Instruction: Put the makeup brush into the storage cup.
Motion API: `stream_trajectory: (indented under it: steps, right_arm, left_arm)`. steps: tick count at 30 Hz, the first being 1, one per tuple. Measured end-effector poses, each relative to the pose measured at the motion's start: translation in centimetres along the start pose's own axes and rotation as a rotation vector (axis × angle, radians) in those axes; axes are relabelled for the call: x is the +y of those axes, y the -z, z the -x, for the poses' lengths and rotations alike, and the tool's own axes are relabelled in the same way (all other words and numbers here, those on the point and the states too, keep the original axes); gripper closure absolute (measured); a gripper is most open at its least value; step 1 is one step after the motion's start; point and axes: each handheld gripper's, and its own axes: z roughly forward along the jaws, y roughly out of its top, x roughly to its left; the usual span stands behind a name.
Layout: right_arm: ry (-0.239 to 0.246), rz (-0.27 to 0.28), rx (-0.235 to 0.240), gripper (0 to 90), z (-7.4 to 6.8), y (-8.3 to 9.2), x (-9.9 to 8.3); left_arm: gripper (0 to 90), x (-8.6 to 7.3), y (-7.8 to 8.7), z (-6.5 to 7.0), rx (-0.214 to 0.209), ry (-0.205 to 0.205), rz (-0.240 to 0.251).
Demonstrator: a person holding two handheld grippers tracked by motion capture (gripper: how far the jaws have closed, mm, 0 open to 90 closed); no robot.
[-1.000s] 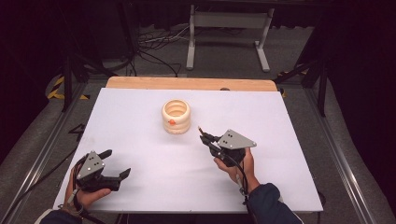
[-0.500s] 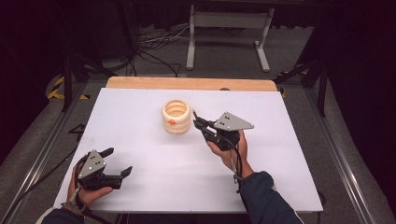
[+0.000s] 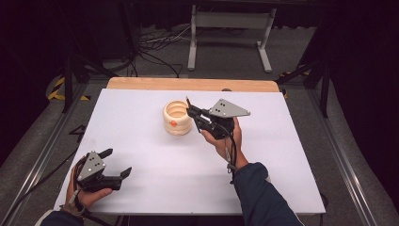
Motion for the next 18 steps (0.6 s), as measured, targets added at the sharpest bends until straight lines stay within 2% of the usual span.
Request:
stream_trajectory:
  steps: [8,11,18]
  right_arm:
    - [-0.012,0.028,0.003,83.8,0.9,-1.2,0.9]
    - [-0.018,0.031,0.002,83.9,1.2,-1.8,1.4]
    - [-0.01,0.035,-0.006,83.9,1.4,-2.5,2.1]
  left_arm:
    - [7.6,0.0,0.1,0.0,-0.006,0.008,0.005]
    - [7.4,0.1,0.3,-0.1,-0.005,0.013,0.023]
    - [7.5,0.1,0.5,0.1,-0.013,0.012,0.034]
